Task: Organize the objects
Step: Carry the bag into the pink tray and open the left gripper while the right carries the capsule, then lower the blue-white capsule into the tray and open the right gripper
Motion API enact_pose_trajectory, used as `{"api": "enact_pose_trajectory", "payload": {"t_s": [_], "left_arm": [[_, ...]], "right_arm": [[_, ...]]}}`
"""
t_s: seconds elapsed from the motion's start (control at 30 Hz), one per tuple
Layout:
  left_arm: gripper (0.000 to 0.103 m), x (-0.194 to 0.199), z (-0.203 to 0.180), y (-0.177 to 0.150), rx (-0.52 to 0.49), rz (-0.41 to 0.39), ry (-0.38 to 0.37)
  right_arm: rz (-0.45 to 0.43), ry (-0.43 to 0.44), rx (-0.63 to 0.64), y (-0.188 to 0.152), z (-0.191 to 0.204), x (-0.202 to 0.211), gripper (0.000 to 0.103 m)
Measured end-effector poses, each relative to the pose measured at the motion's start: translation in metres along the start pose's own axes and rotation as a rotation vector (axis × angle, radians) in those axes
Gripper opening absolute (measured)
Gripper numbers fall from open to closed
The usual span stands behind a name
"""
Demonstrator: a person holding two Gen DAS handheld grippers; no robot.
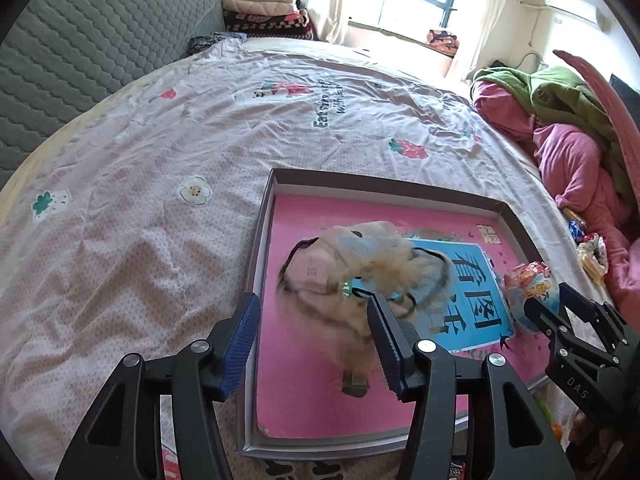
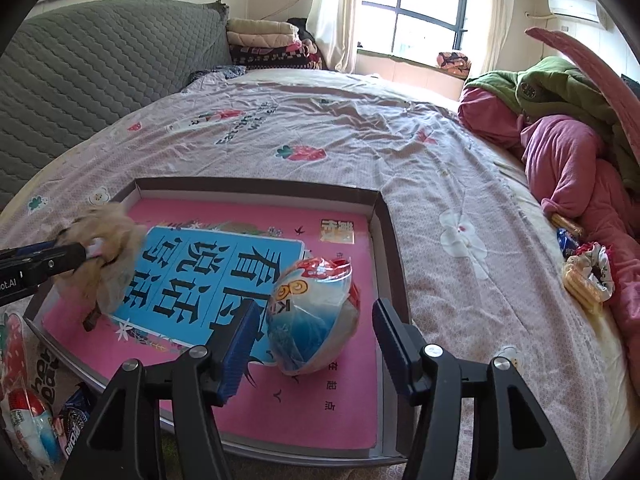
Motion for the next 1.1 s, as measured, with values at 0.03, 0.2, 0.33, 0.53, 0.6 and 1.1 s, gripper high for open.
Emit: {"api": "enact_pose_trajectory", "payload": {"t_s": [0.03, 0.2, 0.33, 0.53, 0.6, 1.1], "left_arm": [[0.057, 0.001, -0.001, 0.0, -0.003, -0.001, -0.002], [0.058, 0.014, -0.003, 0.001, -0.01, -0.046, -0.01], [0.065, 0.035, -0.005, 0.002, 0.0, -0.093, -0.042], [0.065, 0.061, -0.001, -0.002, -0.001, -0.143, -0.046], [0.066, 0.07, -0.002, -0.001, 0.007, -0.168, -0.058], [0.067, 0.093, -0.004, -0.035, 0.018, -0.209, -0.032]], "right_arm": [[-0.007, 0.003, 0.001, 0.001, 0.0, 0.002, 0.059], [-0.043, -0.004, 0.006, 0.007, 0.002, 0.012, 0.06], [-0.085, -0.014, -0.001, 0.011, 0.0, 0.026, 0.061], [-0.181, -0.025, -0.021, 0.019, -0.003, 0.056, 0.063], [-0.214, -0.029, -0.025, 0.021, -0.002, 0.068, 0.063], [-0.385, -0.044, -0.011, 0.016, 0.016, 0.13, 0.068]]}}
Point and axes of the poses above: each gripper's, at about its wrist camera, not at the fingertips, and x roughly against the way its jaws point, z to its left, y to its top, the point moved 9 cm from there along -x, roughly the way its jaws point, and after that the axes turned 12 degrees about x, right-handed, at the moved point
